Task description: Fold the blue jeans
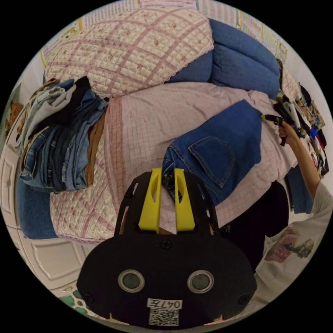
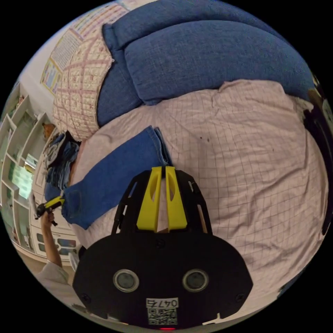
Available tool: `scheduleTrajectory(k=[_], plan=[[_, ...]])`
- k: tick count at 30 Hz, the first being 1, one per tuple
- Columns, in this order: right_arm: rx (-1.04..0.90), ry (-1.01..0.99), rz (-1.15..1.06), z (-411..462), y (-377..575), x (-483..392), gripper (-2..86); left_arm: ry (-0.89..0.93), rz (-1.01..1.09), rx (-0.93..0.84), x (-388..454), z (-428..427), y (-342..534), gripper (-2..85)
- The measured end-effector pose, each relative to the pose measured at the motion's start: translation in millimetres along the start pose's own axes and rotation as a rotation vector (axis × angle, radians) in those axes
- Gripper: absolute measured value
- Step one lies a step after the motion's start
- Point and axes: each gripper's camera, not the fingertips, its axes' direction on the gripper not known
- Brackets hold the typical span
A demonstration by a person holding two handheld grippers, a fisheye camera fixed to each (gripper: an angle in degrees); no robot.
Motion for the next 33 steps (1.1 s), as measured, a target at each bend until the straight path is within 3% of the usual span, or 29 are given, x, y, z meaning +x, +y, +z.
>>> scheduleTrajectory(k=[5,8,13,17,23,28,33], plan=[[-0.016,-0.064,0.047,-1,17,17,0.2,0.108,-0.092,0.057,-23,7,46,8.0],[0.031,-0.104,0.105,-17,33,28,1.4,0.084,-0.156,0.095,-32,-5,87,11.6],[-0.019,-0.190,0.153,-22,53,38,4.0,0.121,-0.179,0.267,-10,-54,167,11.4],[-0.041,-0.178,0.189,-23,64,35,5.1,0.217,-0.009,0.355,86,-75,219,10.2],[-0.016,-0.198,0.278,-46,82,30,4.0,0.270,0.165,0.326,245,-23,259,10.1],[0.034,-0.285,0.287,-84,94,22,0.8,0.214,0.259,0.252,331,15,255,10.9],[0.056,-0.246,0.148,-153,89,-22,0.3,0.066,0.450,0.114,397,46,271,11.8]])
